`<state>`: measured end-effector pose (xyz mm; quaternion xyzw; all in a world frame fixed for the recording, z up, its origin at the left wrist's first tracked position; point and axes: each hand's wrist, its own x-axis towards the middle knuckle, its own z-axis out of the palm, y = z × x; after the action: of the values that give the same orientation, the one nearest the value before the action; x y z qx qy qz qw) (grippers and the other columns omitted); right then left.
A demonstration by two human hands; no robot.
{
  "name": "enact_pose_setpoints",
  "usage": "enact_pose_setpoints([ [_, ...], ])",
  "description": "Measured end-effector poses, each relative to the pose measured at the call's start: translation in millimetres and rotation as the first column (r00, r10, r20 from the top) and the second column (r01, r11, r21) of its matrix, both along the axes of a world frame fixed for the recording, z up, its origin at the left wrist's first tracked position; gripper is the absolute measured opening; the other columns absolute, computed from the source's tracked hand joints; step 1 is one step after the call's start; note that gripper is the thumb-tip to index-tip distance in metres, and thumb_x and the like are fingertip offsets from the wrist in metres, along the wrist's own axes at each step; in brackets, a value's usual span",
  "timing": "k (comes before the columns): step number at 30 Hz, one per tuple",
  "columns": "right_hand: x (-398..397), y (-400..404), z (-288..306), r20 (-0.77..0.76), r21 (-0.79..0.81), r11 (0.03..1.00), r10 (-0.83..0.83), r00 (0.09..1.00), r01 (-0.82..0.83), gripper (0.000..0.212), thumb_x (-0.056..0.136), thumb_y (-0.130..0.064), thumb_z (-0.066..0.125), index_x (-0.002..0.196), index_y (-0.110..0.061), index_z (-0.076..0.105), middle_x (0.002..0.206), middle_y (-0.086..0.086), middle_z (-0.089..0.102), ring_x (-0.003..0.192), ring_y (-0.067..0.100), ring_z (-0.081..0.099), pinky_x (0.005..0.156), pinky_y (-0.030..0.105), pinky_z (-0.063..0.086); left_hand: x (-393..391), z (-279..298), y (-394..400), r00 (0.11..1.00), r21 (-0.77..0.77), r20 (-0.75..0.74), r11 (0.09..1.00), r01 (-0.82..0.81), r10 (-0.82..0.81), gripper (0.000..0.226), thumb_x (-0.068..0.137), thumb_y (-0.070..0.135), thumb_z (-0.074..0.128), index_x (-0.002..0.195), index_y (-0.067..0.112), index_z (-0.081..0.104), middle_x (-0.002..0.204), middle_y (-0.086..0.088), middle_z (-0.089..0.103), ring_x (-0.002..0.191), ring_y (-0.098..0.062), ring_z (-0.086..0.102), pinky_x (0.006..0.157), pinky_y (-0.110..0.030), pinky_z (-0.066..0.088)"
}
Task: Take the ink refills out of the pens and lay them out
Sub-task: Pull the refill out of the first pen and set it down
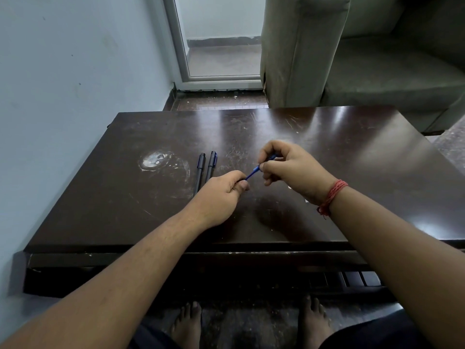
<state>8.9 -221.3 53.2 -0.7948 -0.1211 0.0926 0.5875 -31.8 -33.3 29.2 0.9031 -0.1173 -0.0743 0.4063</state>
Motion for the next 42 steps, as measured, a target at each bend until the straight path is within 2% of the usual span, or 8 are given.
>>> enact_pose_setpoints([
  [7, 7.3, -12.1, 0.6, -0.017, 0.108, 0.987, -0.120, 0.993, 0.121, 0.010, 0.090, 0.001, 0.059, 0.089, -0.008, 0.060, 0.081, 0.010, 0.061, 0.068, 0.020, 0.059, 0.068, 0.039, 0.060, 1.0, -1.4, 2.3, 1.000, -0.106, -0.014, 0.994, -0.028, 0.027, 0.021, 0.107, 0.022, 0.040, 0.108, 0.023, 0.061, 0.061, 0.011, 0.050, 0.046, 0.000, 0.043, 0.050, -0.014, 0.036],
  [12, 12.1, -16.6, -0.3, -0.012, 0.211, 0.922, -0.331, 0.944, 0.326, 0.005, 0.091, -0.002, 0.060, 0.094, -0.004, 0.056, 0.082, 0.016, 0.061, 0.071, 0.023, 0.059, 0.062, 0.035, 0.055, 7.1, -5.3, 8.2, 0.987, -0.180, -0.013, 0.971, -0.159, 0.160, 0.022, 0.106, 0.023, 0.041, 0.098, 0.021, 0.061, 0.050, 0.012, 0.043, 0.043, -0.006, 0.036, 0.047, -0.020, 0.033],
  [15, 13.9, -12.9, -14.5, 0.137, -0.066, 0.913, -0.391, 0.910, 0.402, 0.012, 0.086, -0.013, 0.066, 0.081, -0.011, 0.055, 0.076, 0.012, 0.066, 0.067, 0.021, 0.061, 0.062, 0.037, 0.053, 12.5, -6.4, 12.1, 0.957, -0.223, -0.019, 0.932, -0.285, 0.288, 0.024, 0.106, 0.024, 0.040, 0.094, 0.023, 0.061, 0.052, 0.012, 0.043, 0.043, -0.005, 0.037, 0.047, -0.021, 0.033],
  [17, 10.8, -2.1, -25.8, 0.297, -0.346, 0.853, -0.295, 0.908, 0.390, 0.016, 0.085, -0.019, 0.067, 0.076, -0.014, 0.054, 0.072, 0.005, 0.064, 0.067, 0.020, 0.057, 0.060, 0.031, 0.044, 13.9, -5.6, 12.3, 0.936, -0.241, -0.031, 0.906, -0.349, 0.352, 0.025, 0.106, 0.026, 0.038, 0.097, 0.022, 0.061, 0.058, 0.009, 0.045, 0.046, -0.006, 0.039, 0.049, -0.022, 0.036],
  [20, 7.6, 22.4, -36.6, 0.333, -0.529, 0.787, -0.151, 0.931, 0.317, 0.016, 0.087, -0.022, 0.061, 0.077, -0.016, 0.050, 0.071, 0.000, 0.056, 0.070, 0.024, 0.054, 0.060, 0.029, 0.035, 12.8, -3.7, 9.9, 0.921, -0.298, -0.063, 0.873, -0.386, 0.385, 0.025, 0.106, 0.024, 0.037, 0.099, 0.020, 0.061, 0.061, 0.005, 0.045, 0.040, -0.002, 0.035, 0.048, -0.023, 0.035],
  [34, 10.5, 62.6, -43.9, 0.356, -0.696, 0.647, -0.066, 0.932, 0.311, 0.016, 0.094, -0.028, 0.053, 0.092, -0.013, 0.048, 0.079, 0.005, 0.057, 0.070, 0.025, 0.053, 0.059, 0.031, 0.041, 9.2, -4.5, 12.5, 0.926, -0.314, -0.078, 0.872, -0.375, 0.370, 0.025, 0.106, 0.027, 0.038, 0.095, 0.024, 0.060, 0.060, 0.007, 0.046, 0.041, -0.002, 0.036, 0.047, -0.023, 0.032],
  [38, 11.3, 56.6, -36.0, 0.351, -0.679, 0.661, -0.088, 0.932, 0.318, 0.018, 0.097, -0.032, 0.050, 0.096, -0.014, 0.052, 0.078, 0.000, 0.056, 0.065, 0.019, 0.051, 0.054, 0.028, 0.036, 7.9, -4.5, 12.0, 0.928, -0.298, -0.061, 0.881, -0.368, 0.367, 0.025, 0.106, 0.027, 0.038, 0.096, 0.023, 0.061, 0.060, 0.008, 0.047, 0.045, -0.003, 0.039, 0.051, -0.024, 0.034],
  [42, 13.3, 51.0, -22.9, 0.225, -0.371, 0.880, -0.225, 0.948, 0.297, 0.019, 0.100, -0.032, 0.050, 0.089, -0.017, 0.056, 0.077, -0.001, 0.062, 0.065, 0.012, 0.055, 0.054, 0.024, 0.040, 7.3, -6.4, 9.5, 0.937, -0.271, -0.044, 0.898, -0.346, 0.347, 0.024, 0.105, 0.028, 0.039, 0.096, 0.025, 0.061, 0.059, 0.011, 0.048, 0.050, -0.006, 0.042, 0.058, -0.028, 0.038],
])
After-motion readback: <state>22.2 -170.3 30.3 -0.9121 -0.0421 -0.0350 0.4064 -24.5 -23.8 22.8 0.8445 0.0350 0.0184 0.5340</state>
